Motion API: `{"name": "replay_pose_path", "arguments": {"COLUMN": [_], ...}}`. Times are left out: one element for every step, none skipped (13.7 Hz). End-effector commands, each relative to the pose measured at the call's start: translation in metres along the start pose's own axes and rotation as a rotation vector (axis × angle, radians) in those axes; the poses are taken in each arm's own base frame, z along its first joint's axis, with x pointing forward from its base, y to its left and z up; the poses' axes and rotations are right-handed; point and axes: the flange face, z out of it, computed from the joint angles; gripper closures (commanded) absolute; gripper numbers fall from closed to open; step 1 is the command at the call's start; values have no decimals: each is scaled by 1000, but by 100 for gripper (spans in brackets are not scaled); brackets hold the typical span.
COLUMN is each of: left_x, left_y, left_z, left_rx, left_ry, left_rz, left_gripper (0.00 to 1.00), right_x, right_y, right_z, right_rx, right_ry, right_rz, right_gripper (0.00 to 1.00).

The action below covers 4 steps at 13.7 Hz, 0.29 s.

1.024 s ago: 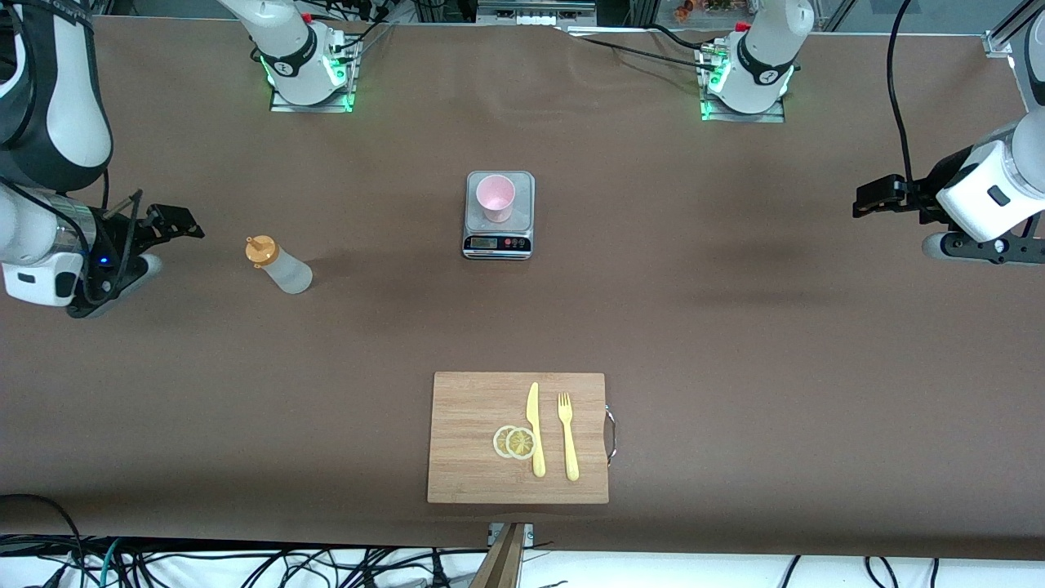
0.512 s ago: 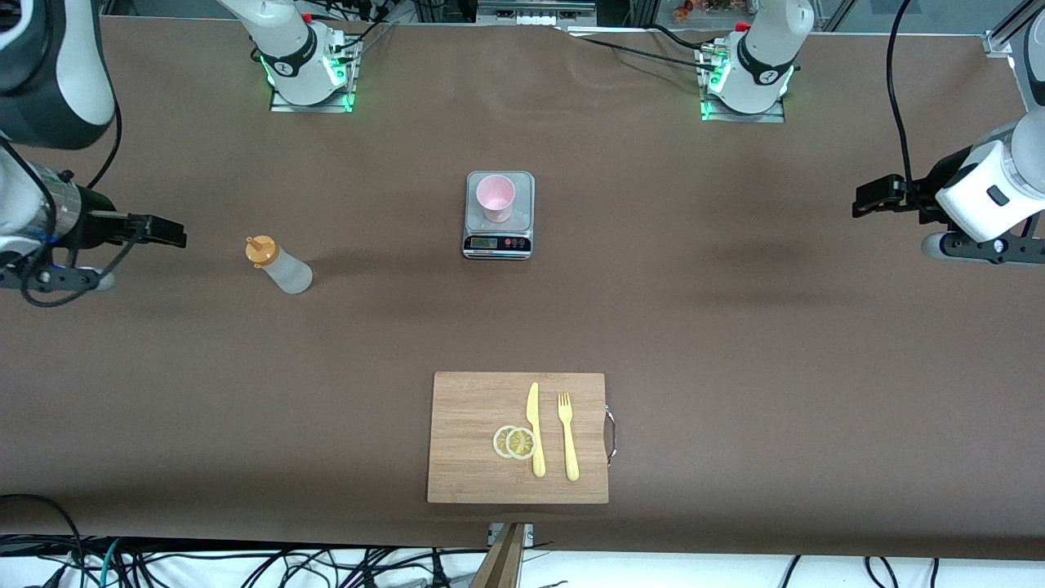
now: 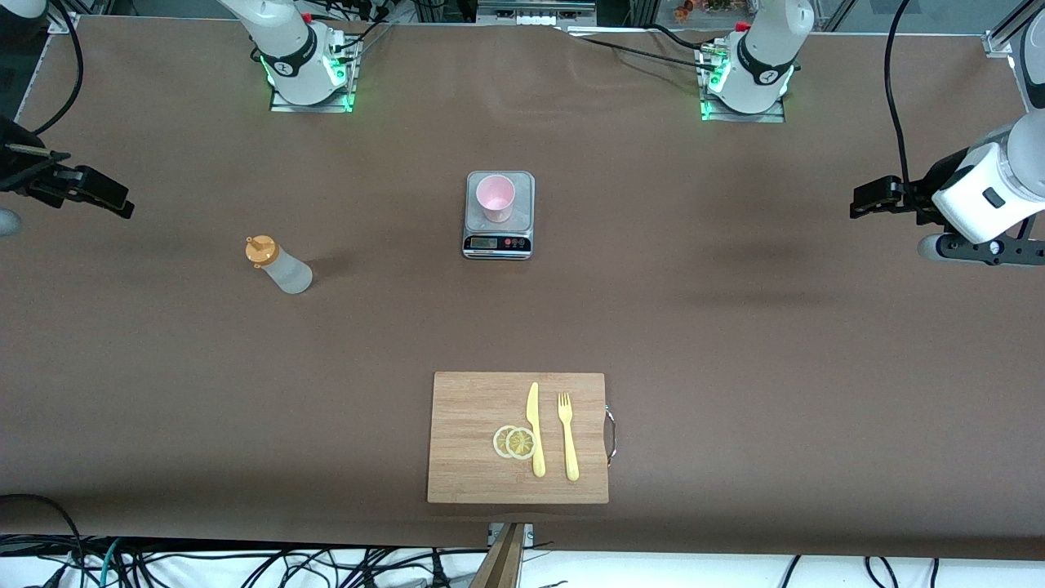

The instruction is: Add sauce to pink cup with both arms

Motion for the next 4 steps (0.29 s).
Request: {"name": "replay_pose_path", "arguments": {"left_x": [1, 1, 1, 1], "left_y": [2, 2, 2, 2], "left_z": [-3, -3, -2, -2], "left_rx": [-5, -5, -5, -5], "left_ry": [-3, -3, -4, -4], "left_rz": [1, -1, -1, -1], "left_gripper": [0, 0, 0, 0], "right_x": [-5, -7, -7, -7], "right_y": [7, 8, 8, 8], "right_z": [6, 6, 9, 9], "right_rx": [34, 36, 38, 38], "right_ry": [-10, -6, -1, 0], "right_rz": [14, 16, 14, 14], "right_gripper": [0, 0, 0, 0]}}
